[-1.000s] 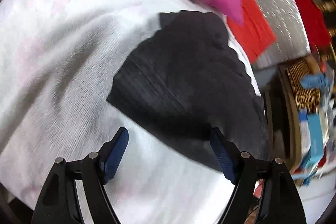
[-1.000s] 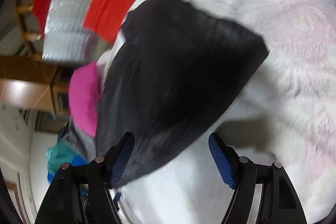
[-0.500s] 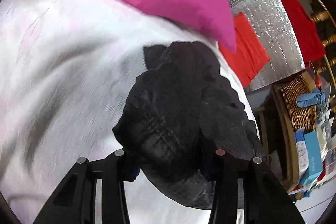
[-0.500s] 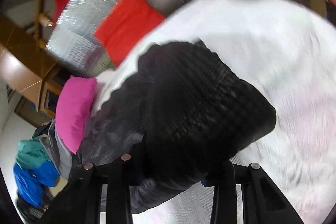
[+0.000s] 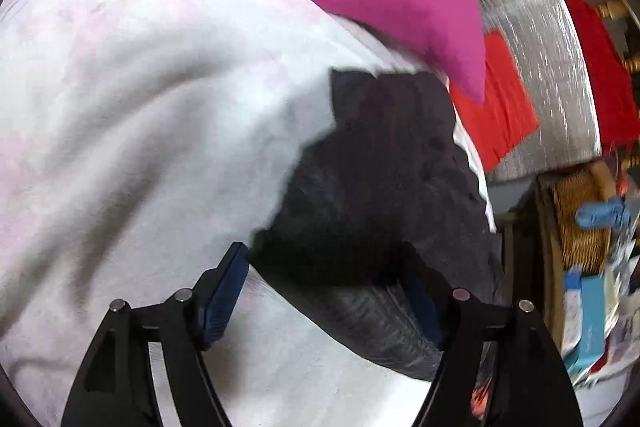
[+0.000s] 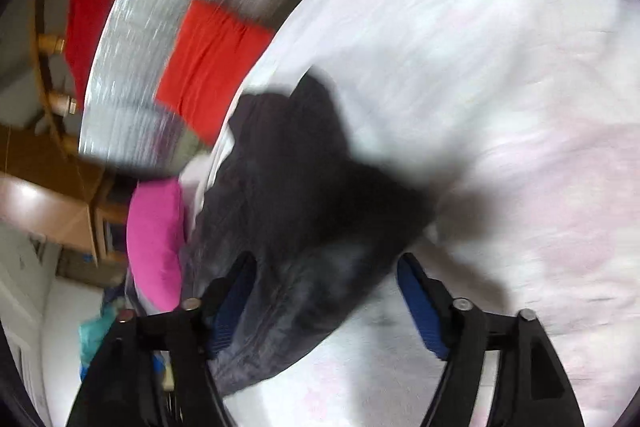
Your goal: Fold large clothes
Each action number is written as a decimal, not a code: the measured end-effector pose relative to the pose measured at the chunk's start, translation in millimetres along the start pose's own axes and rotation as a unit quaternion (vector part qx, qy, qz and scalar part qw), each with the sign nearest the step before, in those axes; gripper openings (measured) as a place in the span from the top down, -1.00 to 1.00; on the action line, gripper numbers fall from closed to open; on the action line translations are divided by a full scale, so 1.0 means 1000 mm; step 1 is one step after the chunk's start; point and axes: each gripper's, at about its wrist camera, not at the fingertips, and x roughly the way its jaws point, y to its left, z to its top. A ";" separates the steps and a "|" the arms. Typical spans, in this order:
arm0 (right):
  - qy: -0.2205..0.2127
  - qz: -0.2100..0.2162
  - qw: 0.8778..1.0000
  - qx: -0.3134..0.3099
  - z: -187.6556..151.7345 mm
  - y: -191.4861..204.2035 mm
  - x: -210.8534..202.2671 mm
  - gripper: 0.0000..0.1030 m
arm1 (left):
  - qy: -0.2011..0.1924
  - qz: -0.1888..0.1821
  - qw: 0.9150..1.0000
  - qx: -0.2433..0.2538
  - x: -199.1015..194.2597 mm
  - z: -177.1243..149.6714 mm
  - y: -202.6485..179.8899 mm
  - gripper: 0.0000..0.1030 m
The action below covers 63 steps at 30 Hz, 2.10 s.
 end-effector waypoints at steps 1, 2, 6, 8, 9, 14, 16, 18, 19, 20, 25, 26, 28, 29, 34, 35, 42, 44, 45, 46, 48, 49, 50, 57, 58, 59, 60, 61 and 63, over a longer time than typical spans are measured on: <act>-0.005 0.001 1.000 0.017 0.005 -0.008 -0.001 -0.57 | -0.007 -0.003 1.000 -0.012 -0.001 0.004 0.004 -0.49; 0.003 0.010 1.000 0.029 0.009 -0.013 0.004 -0.57 | -0.010 -0.004 1.000 -0.016 0.000 0.006 0.007 -0.49; 0.021 0.030 0.999 0.029 0.013 -0.015 0.024 -0.36 | -0.038 -0.008 0.999 -0.013 0.001 0.006 0.007 -0.32; -0.009 0.013 1.000 -0.013 0.010 0.001 0.018 0.11 | -0.048 -0.010 0.999 0.015 0.002 0.004 -0.002 0.07; -0.022 0.012 0.999 -0.032 0.006 0.012 0.017 0.24 | -0.056 -0.007 0.998 0.026 0.001 0.004 -0.007 0.20; -0.066 -0.011 0.992 -0.106 -0.002 0.040 0.003 0.31 | -0.076 -0.007 0.995 0.066 -0.007 0.005 -0.019 0.30; -0.028 -0.038 0.997 -0.062 0.004 0.023 0.023 0.30 | -0.047 0.010 0.997 0.052 0.005 0.008 -0.011 0.08; 0.000 -0.031 0.999 -0.022 0.010 0.012 0.034 0.21 | -0.028 0.020 0.999 0.035 0.013 0.011 -0.002 -0.13; 0.000 -0.022 1.000 -0.018 0.010 0.012 0.031 0.16 | -0.025 0.010 0.999 0.023 0.012 0.013 0.002 -0.13; -0.002 -0.013 1.000 -0.018 0.012 0.014 0.026 0.16 | -0.023 0.010 1.000 0.018 0.010 0.015 0.002 -0.13; -0.035 0.009 0.999 0.010 0.017 0.006 -0.003 -0.45 | -0.044 0.007 0.999 0.000 -0.015 0.018 0.007 -0.32; -0.038 0.015 0.999 0.017 0.018 0.003 -0.005 -0.47 | -0.054 0.010 0.999 -0.004 -0.020 0.019 0.008 -0.36; -0.032 0.013 0.999 0.029 0.024 -0.002 -0.004 -0.50 | -0.070 0.017 0.997 -0.006 -0.025 0.021 0.011 -0.48; -0.022 0.013 0.999 0.034 0.026 -0.004 0.001 -0.50 | -0.071 0.019 0.997 -0.007 -0.023 0.024 0.011 -0.48; 0.002 -0.005 1.000 0.011 0.025 -0.001 0.026 -0.42 | -0.065 0.017 0.998 -0.005 -0.008 0.029 0.014 -0.25; -0.004 -0.022 1.000 -0.007 0.024 0.003 0.029 -0.26 | -0.066 0.020 0.998 0.003 -0.005 0.028 0.012 -0.06; -0.105 -0.039 0.986 -0.123 0.010 0.047 -0.007 0.32 | -0.103 0.025 0.992 0.069 -0.017 0.023 -0.012 0.58; -0.087 -0.074 0.987 -0.115 0.014 0.038 0.004 0.32 | -0.097 0.046 0.991 0.075 -0.013 0.025 -0.010 0.57; -0.064 -0.088 0.990 -0.093 0.017 0.029 0.014 0.32 | -0.076 0.062 0.993 0.071 -0.004 0.026 -0.006 0.53; -0.040 -0.091 0.993 -0.071 0.019 0.018 0.023 0.32 | -0.058 0.073 0.993 0.071 0.004 0.026 -0.002 0.43; -0.038 -0.086 0.993 -0.071 0.021 0.018 0.023 0.32 | -0.043 0.079 0.994 0.064 0.010 0.025 0.002 0.41; -0.047 -0.082 0.992 -0.080 0.021 0.022 0.017 0.27 | -0.050 0.078 0.994 0.063 0.005 0.025 0.000 0.41; -0.058 -0.076 0.992 -0.086 0.019 0.028 0.010 0.27 | -0.056 0.079 0.993 0.069 0.001 0.025 -0.002 0.42; -0.161 -0.050 0.975 -0.144 0.002 0.057 -0.043 -0.31 | -0.170 0.129 0.962 0.168 -0.045 0.009 -0.038 -0.19; -0.172 -0.046 0.971 -0.160 -0.003 0.063 -0.047 -0.31 | -0.188 0.134 0.955 0.186 -0.051 0.004 -0.044 -0.23; -0.178 -0.038 0.967 -0.177 -0.009 0.069 -0.050 -0.31 | -0.207 0.142 0.946 0.205 -0.055 -0.001 -0.051 -0.23; -0.176 -0.029 0.966 -0.188 -0.012 0.074 -0.050 -0.31 | -0.218 0.148 0.940 0.217 -0.058 -0.003 -0.056 -0.25; -0.167 -0.016 0.965 -0.201 -0.016 0.080 -0.049 -0.31 | -0.229 0.153 0.932 0.235 -0.061 -0.009 -0.062 -0.28; -0.150 -0.007 0.963 -0.222 -0.024 0.090 -0.043 -0.28 | -0.237 0.158 0.924 0.255 -0.061 -0.013 -0.069 -0.30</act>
